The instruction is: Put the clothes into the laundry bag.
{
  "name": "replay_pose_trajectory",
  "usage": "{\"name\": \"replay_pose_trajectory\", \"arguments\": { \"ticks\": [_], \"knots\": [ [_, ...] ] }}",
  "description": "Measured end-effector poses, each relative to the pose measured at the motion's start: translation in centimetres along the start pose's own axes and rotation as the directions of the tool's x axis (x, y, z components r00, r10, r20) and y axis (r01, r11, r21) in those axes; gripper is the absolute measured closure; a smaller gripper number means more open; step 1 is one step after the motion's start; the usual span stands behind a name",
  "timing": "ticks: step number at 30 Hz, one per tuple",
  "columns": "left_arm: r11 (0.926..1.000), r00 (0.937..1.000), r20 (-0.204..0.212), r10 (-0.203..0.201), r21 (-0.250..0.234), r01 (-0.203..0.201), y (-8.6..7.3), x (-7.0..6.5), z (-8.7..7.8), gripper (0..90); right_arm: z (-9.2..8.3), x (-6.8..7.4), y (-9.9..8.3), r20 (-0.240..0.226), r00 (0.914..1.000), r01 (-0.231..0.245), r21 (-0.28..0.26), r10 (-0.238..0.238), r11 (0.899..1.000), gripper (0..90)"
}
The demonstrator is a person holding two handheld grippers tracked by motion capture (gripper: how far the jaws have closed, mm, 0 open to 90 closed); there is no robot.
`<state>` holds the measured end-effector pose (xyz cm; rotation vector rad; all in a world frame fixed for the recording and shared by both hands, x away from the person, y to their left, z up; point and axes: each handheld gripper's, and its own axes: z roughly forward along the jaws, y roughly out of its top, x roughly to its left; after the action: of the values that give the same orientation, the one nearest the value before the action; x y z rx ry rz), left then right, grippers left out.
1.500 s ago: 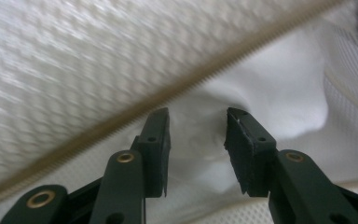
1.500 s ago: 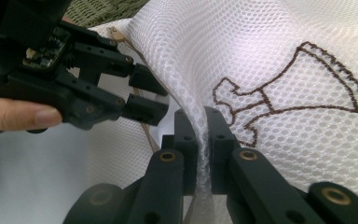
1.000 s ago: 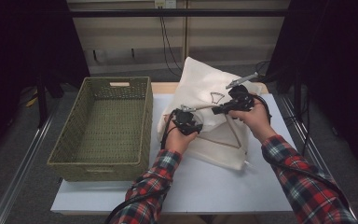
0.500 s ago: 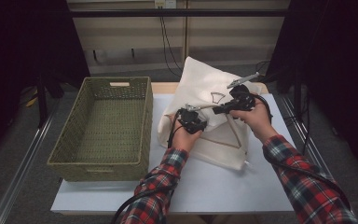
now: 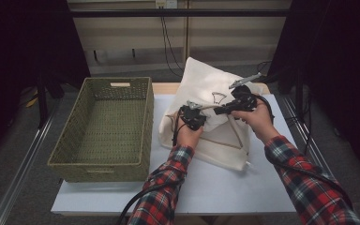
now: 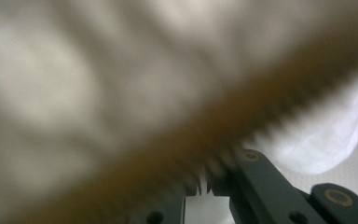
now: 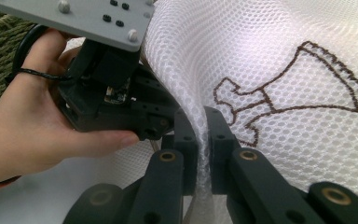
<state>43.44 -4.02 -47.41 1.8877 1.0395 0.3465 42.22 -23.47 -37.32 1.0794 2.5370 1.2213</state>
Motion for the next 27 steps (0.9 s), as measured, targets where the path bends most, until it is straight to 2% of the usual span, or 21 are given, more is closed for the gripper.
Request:
{"name": "replay_pose_trajectory", "arguments": {
  "ticks": [5, 6, 8, 9, 12, 15, 20, 24, 25, 27],
  "knots": [
    [0.9983, 0.9981, -0.048, 0.038, -0.041, -0.040, 0.8, 0.4, 0.1, 86.7, -0.1, 0.0, 0.1, -0.001, 1.0000, -0.002, 0.001, 0.002, 1.000, 86.6],
    [0.9972, 0.9974, -0.063, 0.036, -0.063, -0.040, 1.0, 0.5, 0.0, 86.7, -0.1, 0.0, 0.0, -0.002, 1.0000, -0.002, -0.001, 0.002, 1.000, 86.6],
    [0.9956, 0.9947, -0.080, 0.064, -0.064, -0.069, 1.2, 0.8, -0.1, 86.7, -0.1, -0.1, 0.0, -0.001, 1.0000, -0.004, 0.003, 0.004, 1.000, 86.7],
    [0.9954, 0.9947, -0.080, 0.064, -0.066, -0.069, 1.3, 1.0, -0.2, 86.7, -0.1, -0.1, -0.1, 0.002, 1.0000, -0.003, 0.002, 0.003, 1.000, 86.6],
    [0.9977, 0.9977, -0.061, 0.031, -0.059, -0.034, 1.1, 1.4, 0.0, 86.2, 0.2, -0.2, -0.3, -0.005, 1.0000, -0.005, 0.004, 0.005, 1.000, 86.7],
    [0.9985, 0.9993, -0.033, 0.016, -0.051, -0.017, 0.8, 1.5, -0.1, 84.7, 0.5, -0.1, -0.5, -0.001, 0.9999, -0.016, 0.012, 0.016, 1.000, 86.7],
    [0.9994, 0.9998, -0.008, -0.019, -0.030, 0.019, 0.6, 1.5, -0.7, 78.6, 0.7, 0.0, -0.6, 0.006, 0.9999, -0.016, 0.021, 0.016, 1.000, 86.5],
    [1.0000, 0.9999, 0.011, -0.008, 0.000, 0.008, 0.6, 1.3, -1.5, 71.8, 0.7, 0.0, -0.6, 0.002, 1.0000, -0.008, 0.022, 0.008, 1.000, 86.4],
    [0.9998, 0.9998, 0.013, -0.018, -0.005, 0.018, 0.6, 1.2, -1.6, 69.5, 0.7, 0.0, -0.6, 0.002, 1.0000, -0.007, 0.022, 0.007, 1.000, 86.4],
    [1.0000, 0.9997, 0.024, -0.005, 0.008, 0.005, 0.7, 1.2, -2.1, 65.1, 0.7, 0.0, -0.6, 0.004, 1.0000, -0.008, 0.021, 0.008, 1.000, 86.3]
  ]
}}
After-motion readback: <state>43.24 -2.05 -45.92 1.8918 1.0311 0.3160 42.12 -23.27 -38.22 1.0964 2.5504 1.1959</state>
